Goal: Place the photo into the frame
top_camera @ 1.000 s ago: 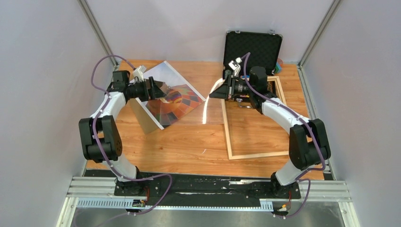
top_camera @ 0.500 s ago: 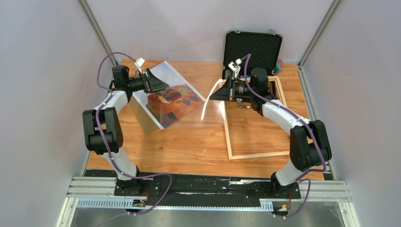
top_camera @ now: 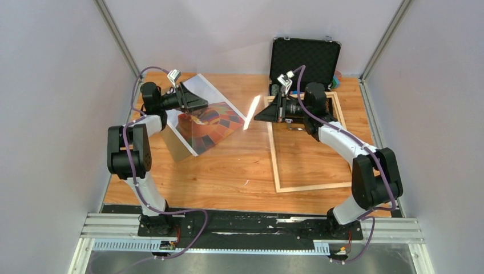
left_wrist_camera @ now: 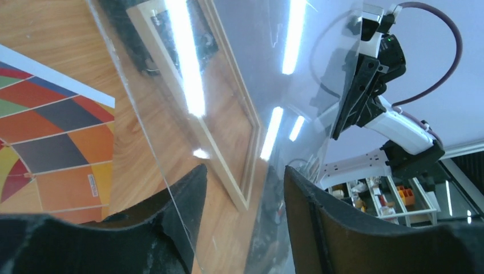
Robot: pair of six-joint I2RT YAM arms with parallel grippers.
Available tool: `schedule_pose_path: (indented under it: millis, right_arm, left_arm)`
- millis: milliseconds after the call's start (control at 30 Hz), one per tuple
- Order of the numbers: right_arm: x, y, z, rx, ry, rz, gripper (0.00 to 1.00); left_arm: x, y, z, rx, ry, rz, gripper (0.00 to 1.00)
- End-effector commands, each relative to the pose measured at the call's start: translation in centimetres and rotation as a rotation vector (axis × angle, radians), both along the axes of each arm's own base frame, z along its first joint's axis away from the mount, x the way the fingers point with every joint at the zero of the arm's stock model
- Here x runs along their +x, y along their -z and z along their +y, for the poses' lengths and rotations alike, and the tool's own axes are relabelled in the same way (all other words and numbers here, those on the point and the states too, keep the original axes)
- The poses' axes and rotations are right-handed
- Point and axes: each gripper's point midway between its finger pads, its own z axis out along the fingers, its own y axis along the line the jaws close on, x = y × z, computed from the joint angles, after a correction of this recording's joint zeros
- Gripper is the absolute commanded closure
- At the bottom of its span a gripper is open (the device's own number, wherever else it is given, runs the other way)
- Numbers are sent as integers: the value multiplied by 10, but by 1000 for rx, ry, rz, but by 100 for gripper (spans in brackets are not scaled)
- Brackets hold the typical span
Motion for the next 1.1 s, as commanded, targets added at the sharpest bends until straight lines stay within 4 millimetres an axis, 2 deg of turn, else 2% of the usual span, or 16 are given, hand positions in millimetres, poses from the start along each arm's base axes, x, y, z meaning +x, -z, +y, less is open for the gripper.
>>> schedule_pose_path:
  millis: [0, 200, 333, 400, 500, 533, 600, 700, 833, 900, 1000, 1067]
  right_arm:
    - [-2, -23, -2, 27, 8, -138, 100]
    - [1, -21, -3, 14, 26, -149, 100]
    - [2, -21, -5, 4, 43, -162, 100]
    - [3, -20, -5, 1, 50, -162, 100]
    - [6, -18, -5, -7, 64, -159, 100]
    - [6, -17, -6, -11, 71, -159, 100]
    - [9, -15, -6, -22, 91, -156, 100]
    - [14, -11, -8, -38, 120, -150, 99]
    - [20, -1, -8, -56, 149, -125, 84]
    - [23, 6, -8, -67, 170, -105, 67]
    - [27, 14, -10, -83, 196, -89, 50]
    - [29, 16, -11, -96, 211, -88, 33]
  left_arm:
    - [-19, -17, -5, -44, 71, -31, 44]
    - [-30, -20, -6, -51, 91, -21, 77]
    - [-36, -22, -5, -51, 97, 0, 94]
    - [-37, -19, -5, -47, 89, 35, 100]
    - [-33, -14, -3, 12, 48, 1, 100]
    - [-30, 0, -1, 79, 19, 15, 100]
    - [-35, 9, 2, 217, -6, 7, 100]
    - [-45, 4, 3, 265, -8, -2, 100]
    - [-54, 1, 6, 305, -35, 8, 100]
    - [-56, 0, 6, 309, -47, 4, 100]
    - [-64, -4, 3, 269, -38, 16, 100]
    - [-65, -4, 3, 262, -45, 28, 100]
